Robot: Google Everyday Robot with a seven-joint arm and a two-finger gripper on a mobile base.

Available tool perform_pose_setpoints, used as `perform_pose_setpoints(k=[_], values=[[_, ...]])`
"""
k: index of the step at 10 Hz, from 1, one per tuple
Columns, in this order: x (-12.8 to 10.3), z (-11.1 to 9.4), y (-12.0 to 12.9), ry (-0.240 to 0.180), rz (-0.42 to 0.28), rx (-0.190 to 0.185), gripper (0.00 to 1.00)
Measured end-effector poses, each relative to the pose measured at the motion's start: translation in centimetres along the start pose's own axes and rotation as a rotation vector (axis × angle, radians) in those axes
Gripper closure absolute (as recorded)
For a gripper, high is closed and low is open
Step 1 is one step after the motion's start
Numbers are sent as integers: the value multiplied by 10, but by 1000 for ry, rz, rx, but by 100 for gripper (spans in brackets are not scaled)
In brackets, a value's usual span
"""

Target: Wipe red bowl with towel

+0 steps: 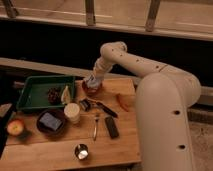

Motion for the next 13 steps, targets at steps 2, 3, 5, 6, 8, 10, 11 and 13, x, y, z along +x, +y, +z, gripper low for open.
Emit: perform_pose_setpoints(k=[2, 3, 5, 6, 8, 10, 11, 13], values=[[1, 16, 1, -6, -1, 3, 100], [4, 25, 1, -4, -1, 0, 100], [8, 37, 6, 6, -21, -6, 100], [10, 39, 9, 13, -43, 2, 100], [11, 37, 11, 25, -85, 47, 100], [5, 28, -2, 18, -87, 95, 100], [-1, 28, -5, 18, -89, 108, 100], [-11, 38, -6, 28, -99, 113, 100]])
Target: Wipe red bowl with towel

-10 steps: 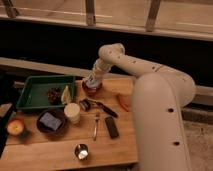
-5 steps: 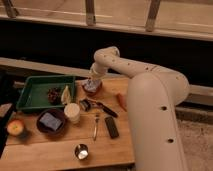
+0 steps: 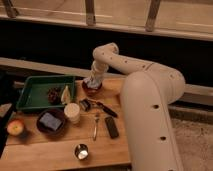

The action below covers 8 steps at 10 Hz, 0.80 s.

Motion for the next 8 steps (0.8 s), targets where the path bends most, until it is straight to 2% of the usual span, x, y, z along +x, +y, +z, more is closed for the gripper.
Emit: perform_pose_setpoints(k=[2, 4, 6, 7, 8], values=[[-13, 15, 17, 3, -22, -28, 100], [-14, 17, 33, 0, -50, -60, 100], [0, 6, 49, 9, -83, -76, 100], [7, 1, 51, 17, -86, -77, 100], [16, -6, 43, 25, -82, -65, 100]])
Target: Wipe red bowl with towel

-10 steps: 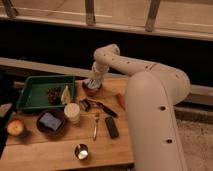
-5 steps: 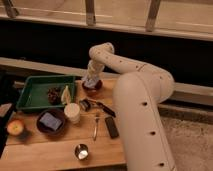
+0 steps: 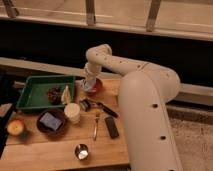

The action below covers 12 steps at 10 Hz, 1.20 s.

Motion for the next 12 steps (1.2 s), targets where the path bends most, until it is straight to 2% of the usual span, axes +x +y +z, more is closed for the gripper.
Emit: perform_pose_setpoints(k=[2, 5, 7, 9, 10, 12], values=[[17, -13, -23, 8, 21, 23, 100], [14, -11, -32, 5, 25, 26, 100], [-4, 2, -21, 1, 13, 8, 100], [-31, 20, 5, -5, -10, -25, 100], [-44, 30, 26, -3, -30, -48, 100], [-53, 36, 43, 0, -47, -62, 100]])
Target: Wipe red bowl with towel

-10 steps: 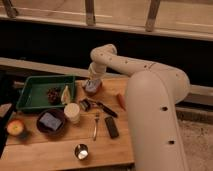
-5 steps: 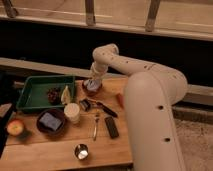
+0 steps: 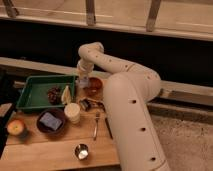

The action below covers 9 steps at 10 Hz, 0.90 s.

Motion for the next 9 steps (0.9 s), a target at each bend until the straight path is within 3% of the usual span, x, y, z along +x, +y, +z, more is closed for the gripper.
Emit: perform_pose_setpoints(k=[4, 7, 9], values=[[17, -11, 3, 4, -6, 0, 100], [51, -38, -31, 2, 29, 38, 100], [58, -46, -48, 2, 42, 58, 100]])
